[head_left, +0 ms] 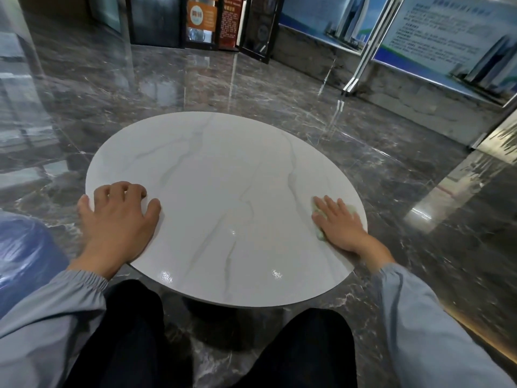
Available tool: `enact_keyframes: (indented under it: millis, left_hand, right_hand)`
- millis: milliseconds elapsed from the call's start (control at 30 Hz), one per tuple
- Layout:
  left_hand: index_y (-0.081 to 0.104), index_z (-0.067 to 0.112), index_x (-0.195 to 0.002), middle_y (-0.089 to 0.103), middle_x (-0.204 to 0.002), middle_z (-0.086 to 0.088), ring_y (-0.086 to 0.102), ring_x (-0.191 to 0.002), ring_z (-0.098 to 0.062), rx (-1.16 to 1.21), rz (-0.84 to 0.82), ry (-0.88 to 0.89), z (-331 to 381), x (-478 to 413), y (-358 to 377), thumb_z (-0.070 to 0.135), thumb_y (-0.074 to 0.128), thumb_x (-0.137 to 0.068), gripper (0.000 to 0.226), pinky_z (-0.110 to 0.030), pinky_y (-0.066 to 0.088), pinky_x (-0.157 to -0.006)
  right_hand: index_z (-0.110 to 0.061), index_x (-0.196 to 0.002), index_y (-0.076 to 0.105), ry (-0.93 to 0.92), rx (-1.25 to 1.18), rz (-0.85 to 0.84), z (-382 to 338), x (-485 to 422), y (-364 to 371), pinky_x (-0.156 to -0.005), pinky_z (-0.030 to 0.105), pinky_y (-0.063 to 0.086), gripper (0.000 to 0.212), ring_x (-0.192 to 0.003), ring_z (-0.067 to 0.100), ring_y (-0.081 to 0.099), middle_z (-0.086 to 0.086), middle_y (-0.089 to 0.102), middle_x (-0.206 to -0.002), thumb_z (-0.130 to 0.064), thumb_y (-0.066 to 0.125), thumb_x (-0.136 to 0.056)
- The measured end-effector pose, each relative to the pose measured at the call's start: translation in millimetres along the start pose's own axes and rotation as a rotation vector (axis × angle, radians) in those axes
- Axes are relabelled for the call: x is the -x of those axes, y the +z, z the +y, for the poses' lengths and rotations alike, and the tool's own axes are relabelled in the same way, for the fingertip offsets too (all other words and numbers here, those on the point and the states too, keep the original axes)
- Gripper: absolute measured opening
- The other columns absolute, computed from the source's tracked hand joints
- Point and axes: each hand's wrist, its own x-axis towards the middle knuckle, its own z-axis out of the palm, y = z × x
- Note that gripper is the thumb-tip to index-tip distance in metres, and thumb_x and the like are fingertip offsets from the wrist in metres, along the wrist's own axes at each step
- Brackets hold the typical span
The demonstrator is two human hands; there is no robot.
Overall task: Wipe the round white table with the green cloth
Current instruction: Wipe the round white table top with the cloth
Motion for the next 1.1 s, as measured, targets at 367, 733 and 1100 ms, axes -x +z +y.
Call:
enact_keyframes:
  millis: [367,733,1100]
  left_hand:
    - [0.064,0.016,-0.121,0.059,-0.135,-0.016,0.045,-0.130,-0.045,-0.004,-0.008,0.008,-1.9,1.5,-0.3,0.052,0.036,-0.093,0.054,-0.067,0.030,-0.113]
    - [0.063,0.018,-0.123,0.058,-0.136,-0.012,0.045,-0.130,-0.043,-0.032,-0.031,0.008,-6.7,-1.4,2.7,0.050,0.041,-0.098,0.046,-0.064,0.029,-0.114]
    - [0.068,0.013,-0.117,0.063,-0.130,-0.019,0.052,-0.126,-0.047,-0.030,0.006,-0.002,1.6,-1.4,-2.2,0.049,0.036,-0.094,0.054,-0.063,0.036,-0.112]
  right_hand:
    - [-0.058,-0.158,-0.002,-0.767,0.067,-0.005,-198.1,129.4,61.3,-0.121,0.043,-0.023,0.060,-0.157,0.009,-0.022,-0.020,-0.006,-0.172,-0.070,0.015,-0.103]
    - [-0.049,-0.163,0.011,-0.072,0.024,0.074,-20.8,-33.3,-1.2,-0.127,0.051,0.006,0.061,-0.161,0.023,0.003,-0.011,0.006,-0.174,-0.066,0.021,-0.105]
    - [-0.050,-0.163,0.007,-0.127,-0.013,0.025,-74.3,-60.5,-10.6,-0.125,0.059,-0.003,0.058,-0.160,0.021,-0.008,-0.013,-0.002,-0.174,-0.061,0.020,-0.107]
